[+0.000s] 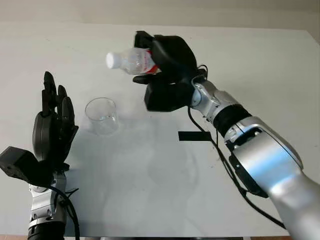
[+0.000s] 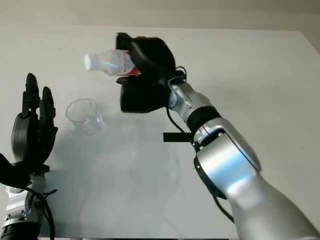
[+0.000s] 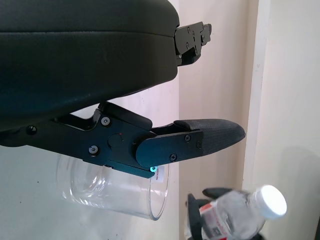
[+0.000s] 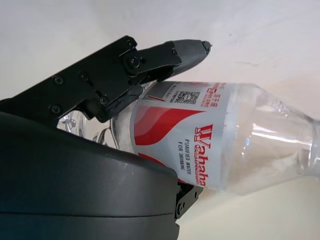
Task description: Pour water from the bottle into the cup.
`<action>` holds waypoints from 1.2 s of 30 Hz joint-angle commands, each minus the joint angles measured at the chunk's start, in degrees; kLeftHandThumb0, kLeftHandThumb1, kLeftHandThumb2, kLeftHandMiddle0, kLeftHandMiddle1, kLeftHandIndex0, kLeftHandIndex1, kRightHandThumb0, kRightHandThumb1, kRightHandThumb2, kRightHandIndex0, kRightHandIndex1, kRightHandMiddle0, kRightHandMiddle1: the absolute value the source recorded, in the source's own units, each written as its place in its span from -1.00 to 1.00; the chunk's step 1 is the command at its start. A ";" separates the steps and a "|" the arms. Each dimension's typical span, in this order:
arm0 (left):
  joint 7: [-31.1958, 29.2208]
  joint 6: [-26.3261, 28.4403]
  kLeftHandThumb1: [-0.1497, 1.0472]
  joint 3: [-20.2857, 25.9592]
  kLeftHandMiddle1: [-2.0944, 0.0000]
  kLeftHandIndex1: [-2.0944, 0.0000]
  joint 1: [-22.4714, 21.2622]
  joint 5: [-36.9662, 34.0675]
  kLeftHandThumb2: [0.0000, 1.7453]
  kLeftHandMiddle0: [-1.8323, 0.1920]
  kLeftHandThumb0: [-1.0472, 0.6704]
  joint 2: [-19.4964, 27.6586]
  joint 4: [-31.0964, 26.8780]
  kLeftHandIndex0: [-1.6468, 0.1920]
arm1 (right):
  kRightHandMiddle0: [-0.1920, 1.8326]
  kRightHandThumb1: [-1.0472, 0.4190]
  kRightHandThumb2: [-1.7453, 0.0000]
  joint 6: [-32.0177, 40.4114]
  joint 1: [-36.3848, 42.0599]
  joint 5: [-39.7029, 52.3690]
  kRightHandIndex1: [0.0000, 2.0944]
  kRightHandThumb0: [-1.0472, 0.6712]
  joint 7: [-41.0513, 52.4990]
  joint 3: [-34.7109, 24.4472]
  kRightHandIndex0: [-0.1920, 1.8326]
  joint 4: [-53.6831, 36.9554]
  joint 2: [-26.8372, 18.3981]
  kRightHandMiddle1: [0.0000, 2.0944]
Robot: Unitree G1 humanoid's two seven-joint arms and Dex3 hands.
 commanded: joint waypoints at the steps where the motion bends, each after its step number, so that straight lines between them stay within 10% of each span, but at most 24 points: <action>1: -0.48 0.18 1.00 -0.21 1.00 1.00 1.59 -0.61 -0.37 1.00 -0.65 -0.98 1.53 1.00 | -0.17 -1.00 0.51 -0.42 2.12 5.12 1.00 -0.24 4.62 -4.59 0.24 -1.99 0.62 1.00; 16: -1.55 1.27 1.00 0.10 1.00 0.99 1.06 -1.50 -0.38 1.00 -0.66 -0.68 2.52 1.00 | 0.17 -1.00 0.38 15.49 22.82 32.26 1.00 -0.26 35.57 -21.31 0.36 -30.88 0.12 1.00; 28: -2.50 1.53 1.00 0.22 1.00 1.00 1.14 -1.85 -0.36 1.00 -0.64 -0.67 2.60 1.00 | 0.03 -1.00 0.37 35.89 40.09 39.27 1.00 -0.26 39.63 -24.31 0.30 -63.58 -2.66 1.00; 36: -3.22 1.87 1.00 0.37 1.00 1.00 1.56 -2.38 -0.34 1.00 -0.65 -0.46 2.47 1.00 | -0.14 -1.00 0.41 34.58 45.84 36.25 1.00 -0.26 38.36 -23.69 0.15 -68.52 -3.72 1.00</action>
